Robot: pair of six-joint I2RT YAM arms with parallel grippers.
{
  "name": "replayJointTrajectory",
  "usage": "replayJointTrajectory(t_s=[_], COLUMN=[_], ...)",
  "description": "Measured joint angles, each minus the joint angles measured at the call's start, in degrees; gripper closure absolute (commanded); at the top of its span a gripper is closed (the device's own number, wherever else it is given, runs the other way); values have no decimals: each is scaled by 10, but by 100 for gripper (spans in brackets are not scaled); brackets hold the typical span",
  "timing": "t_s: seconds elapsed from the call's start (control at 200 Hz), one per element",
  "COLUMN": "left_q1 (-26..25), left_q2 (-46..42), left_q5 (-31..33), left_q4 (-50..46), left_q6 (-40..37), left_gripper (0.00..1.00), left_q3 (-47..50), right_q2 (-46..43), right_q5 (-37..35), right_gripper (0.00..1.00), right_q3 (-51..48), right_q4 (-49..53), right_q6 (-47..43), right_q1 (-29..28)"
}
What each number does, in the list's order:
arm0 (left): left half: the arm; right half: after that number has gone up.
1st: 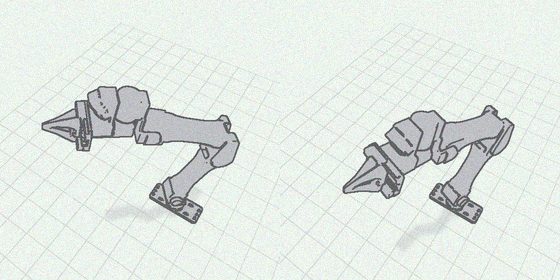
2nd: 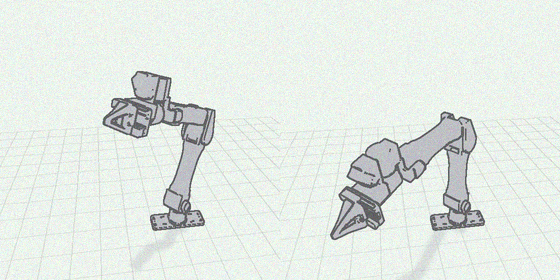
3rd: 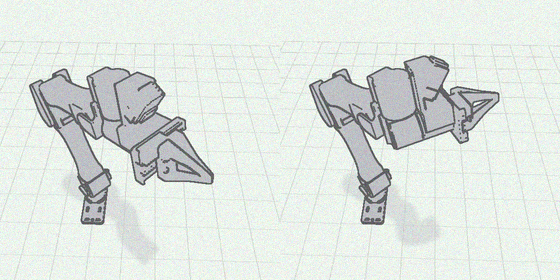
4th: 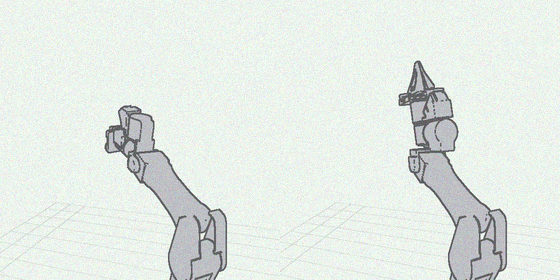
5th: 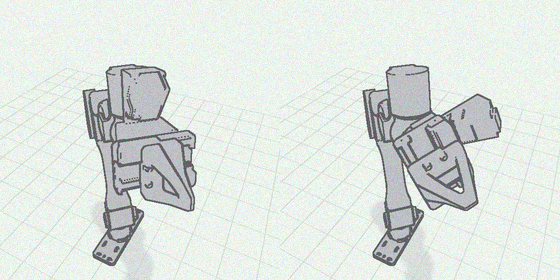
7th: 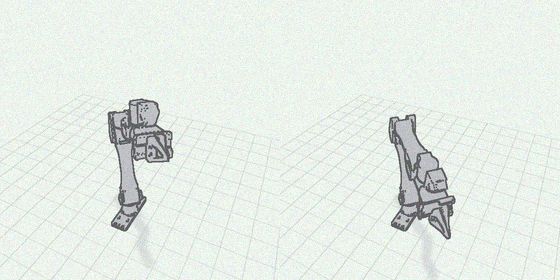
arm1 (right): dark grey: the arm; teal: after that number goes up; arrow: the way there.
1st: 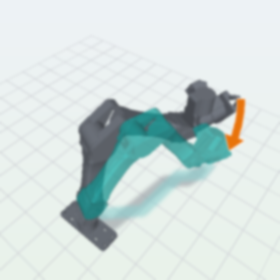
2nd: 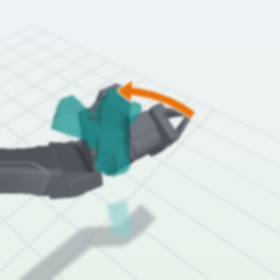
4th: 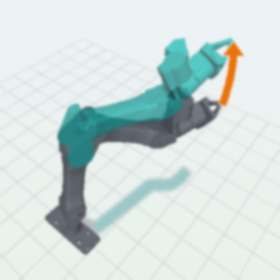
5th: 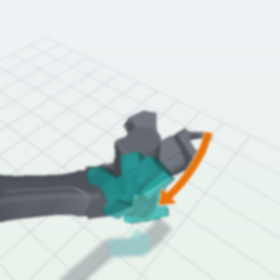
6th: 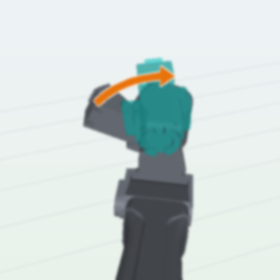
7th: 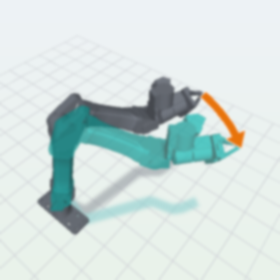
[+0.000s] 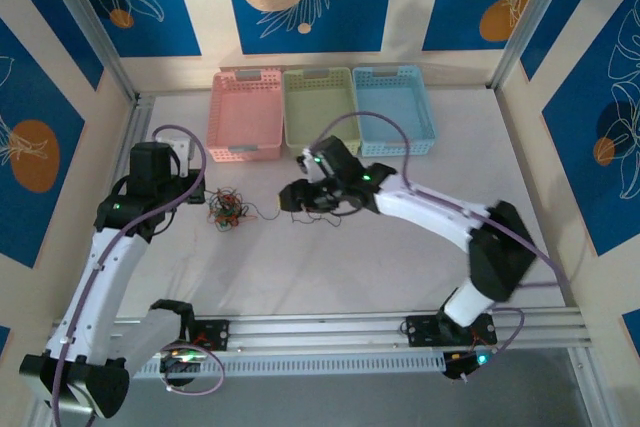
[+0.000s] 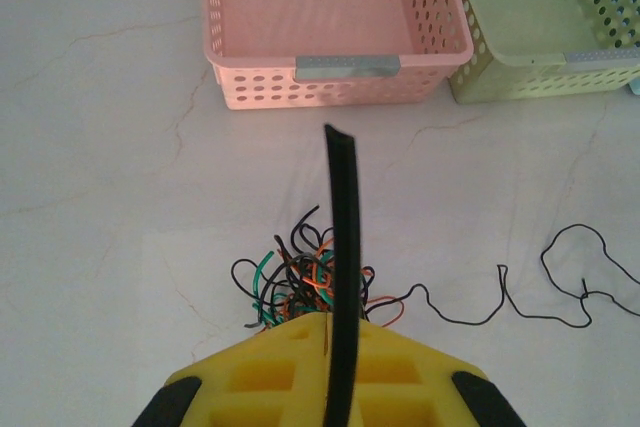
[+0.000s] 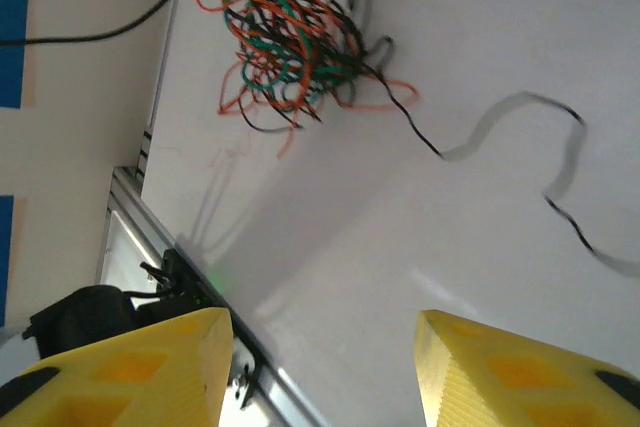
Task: Untangle the cables
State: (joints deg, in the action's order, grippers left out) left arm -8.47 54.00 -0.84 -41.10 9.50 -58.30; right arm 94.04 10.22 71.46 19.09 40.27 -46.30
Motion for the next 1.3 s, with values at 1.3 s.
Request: replayJointTrajectory(t_s=[1.3], left_q1=[0], left_q2=[4], left_q5=[15], left_q4=[4], left_q6=[-6], left_gripper=[100], left_q3=[17], right_q2=[421], right_q5=[172], right_gripper=[61], right_q3=[375], right_q4=[89], right_q6=[-504], right_q1=[17])
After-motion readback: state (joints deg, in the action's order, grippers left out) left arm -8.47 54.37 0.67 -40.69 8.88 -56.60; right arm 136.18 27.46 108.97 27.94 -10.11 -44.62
